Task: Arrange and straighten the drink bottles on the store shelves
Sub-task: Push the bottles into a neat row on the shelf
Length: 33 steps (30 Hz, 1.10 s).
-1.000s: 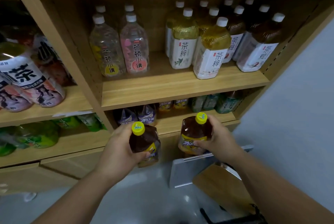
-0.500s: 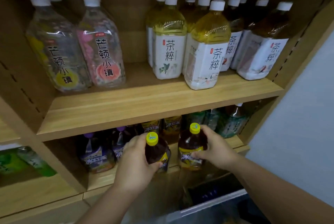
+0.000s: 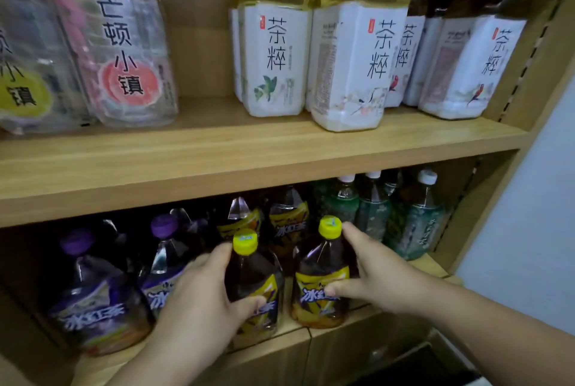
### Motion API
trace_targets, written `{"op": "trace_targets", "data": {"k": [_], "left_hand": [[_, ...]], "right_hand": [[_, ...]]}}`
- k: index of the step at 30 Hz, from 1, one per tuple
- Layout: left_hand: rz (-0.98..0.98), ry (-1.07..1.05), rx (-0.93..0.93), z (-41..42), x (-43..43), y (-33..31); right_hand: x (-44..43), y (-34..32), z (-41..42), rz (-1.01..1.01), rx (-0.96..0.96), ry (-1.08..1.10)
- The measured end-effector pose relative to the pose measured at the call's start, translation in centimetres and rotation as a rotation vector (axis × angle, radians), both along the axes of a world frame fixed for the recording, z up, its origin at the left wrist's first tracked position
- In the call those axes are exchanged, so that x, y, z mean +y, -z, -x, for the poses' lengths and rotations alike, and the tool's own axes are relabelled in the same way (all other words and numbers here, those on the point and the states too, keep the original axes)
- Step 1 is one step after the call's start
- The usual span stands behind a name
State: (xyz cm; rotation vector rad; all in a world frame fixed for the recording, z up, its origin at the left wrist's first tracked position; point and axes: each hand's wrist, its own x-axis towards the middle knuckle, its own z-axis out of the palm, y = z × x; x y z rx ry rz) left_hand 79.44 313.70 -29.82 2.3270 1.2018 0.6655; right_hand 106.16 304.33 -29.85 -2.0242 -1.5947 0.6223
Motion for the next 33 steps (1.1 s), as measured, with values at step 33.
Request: {"op": "trace_targets", "data": {"k": [33], "left_hand": [[-0.867,-0.073,0.211,-0.3,4.9,6.6]], "right_hand": [[-0.9,0.9,0.8,-0.187,-0.213,0.053]]}}
